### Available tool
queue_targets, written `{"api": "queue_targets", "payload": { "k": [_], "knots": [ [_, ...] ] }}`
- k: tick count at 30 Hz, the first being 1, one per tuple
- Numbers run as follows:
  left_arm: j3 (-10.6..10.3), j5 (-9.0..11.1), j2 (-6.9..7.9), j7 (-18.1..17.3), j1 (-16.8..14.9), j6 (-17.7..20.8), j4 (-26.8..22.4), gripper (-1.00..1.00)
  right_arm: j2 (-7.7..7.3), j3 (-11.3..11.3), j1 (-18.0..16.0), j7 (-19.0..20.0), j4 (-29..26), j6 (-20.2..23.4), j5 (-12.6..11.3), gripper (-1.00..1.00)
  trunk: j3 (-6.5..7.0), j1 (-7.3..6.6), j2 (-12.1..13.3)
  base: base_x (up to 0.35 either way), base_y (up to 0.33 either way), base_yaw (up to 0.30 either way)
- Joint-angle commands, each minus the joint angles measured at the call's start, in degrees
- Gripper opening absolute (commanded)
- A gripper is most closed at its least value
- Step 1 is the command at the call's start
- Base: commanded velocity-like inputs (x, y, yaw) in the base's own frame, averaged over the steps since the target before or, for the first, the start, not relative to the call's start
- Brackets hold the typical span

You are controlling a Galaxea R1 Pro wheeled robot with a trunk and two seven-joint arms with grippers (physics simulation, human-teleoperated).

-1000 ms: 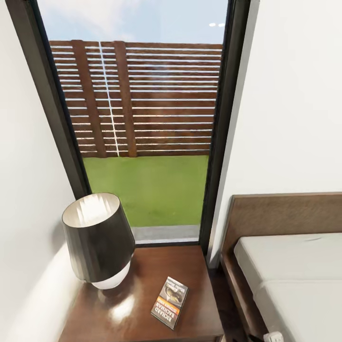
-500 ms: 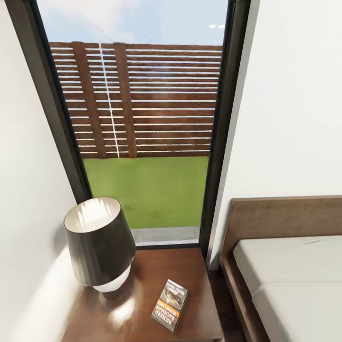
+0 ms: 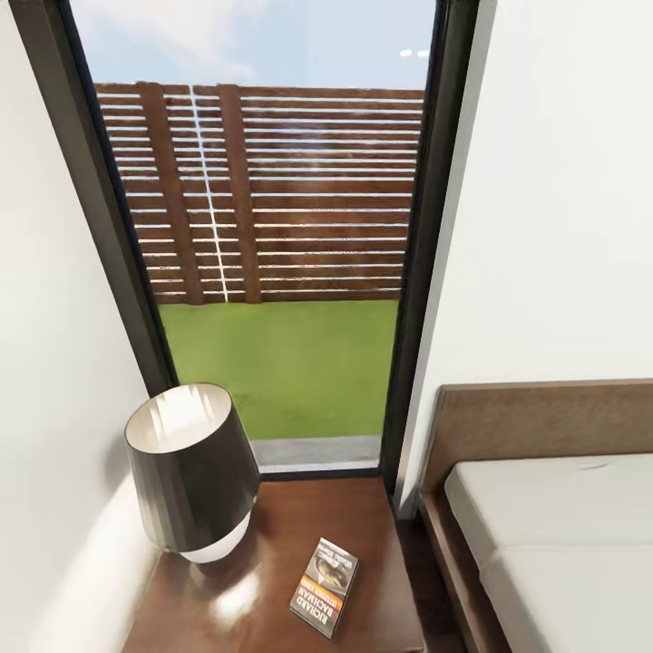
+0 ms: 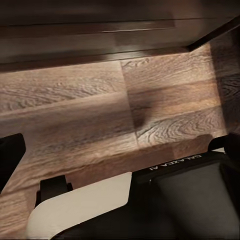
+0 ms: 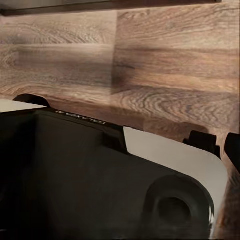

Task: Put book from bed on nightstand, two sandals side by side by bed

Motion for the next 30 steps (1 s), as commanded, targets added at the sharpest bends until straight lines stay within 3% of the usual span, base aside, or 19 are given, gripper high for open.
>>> {"api": "queue_targets", "payload": {
  "k": [1,3,6,8,10,14,20,30],
  "knots": [
    [-0.5,0.5,0.0,0.0,0.0,-0.2,0.0,1.0,0.06,0.1,0.1,0.1,0.2,-0.2,0.6,1.0,0.13,-0.23,0.4,0.0,0.0,0.0],
    [-0.5,0.4,0.0,0.2,0.3,-0.2,0.0,1.0,0.1,0.1,0.3,0.0,0.2,-0.1,1.4,1.0,0.49,-0.67,1.2,0.0,0.0,0.0],
    [-0.5,0.4,0.0,0.9,0.7,-0.2,0.1,1.0,0.13,0.1,0.4,-5.4,0.2,-0.1,1.4,1.0,1.03,-1.33,2.4,0.0,0.0,0.0],
    [-0.5,0.4,-0.05,3.5,0.7,-0.2,0.0,1.0,0.13,0.1,0.4,-10.9,0.1,-0.6,1.4,1.0,1.39,-1.77,3.2,0.0,0.0,0.0],
    [-0.5,0.4,-0.47,5.2,0.7,-0.2,0.0,1.0,0.13,0.1,0.4,-12.8,0.1,-0.7,1.4,1.0,1.75,-2.2,4.0,0.0,0.0,0.0],
    [-0.5,0.4,-1.06,6.8,0.7,-0.2,0.0,1.0,0.12,0.1,0.4,-13.8,0.1,-0.8,1.5,1.0,2.47,-3.08,5.6,0.0,0.0,0.0],
    [-0.5,0.4,-1.3,10.7,0.8,-0.2,0.0,1.0,0.16,0.1,0.4,-14.1,0.1,-0.8,1.9,1.0,2.47,-3.08,5.6,0.0,0.0,0.0],
    [-0.4,0.4,-1.81,11.4,0.8,-0.2,0.1,1.0,1.42,0.1,0.4,-14.1,0.1,-0.5,1.9,1.0,2.47,-3.08,5.6,0.0,0.0,0.0]
  ]
}}
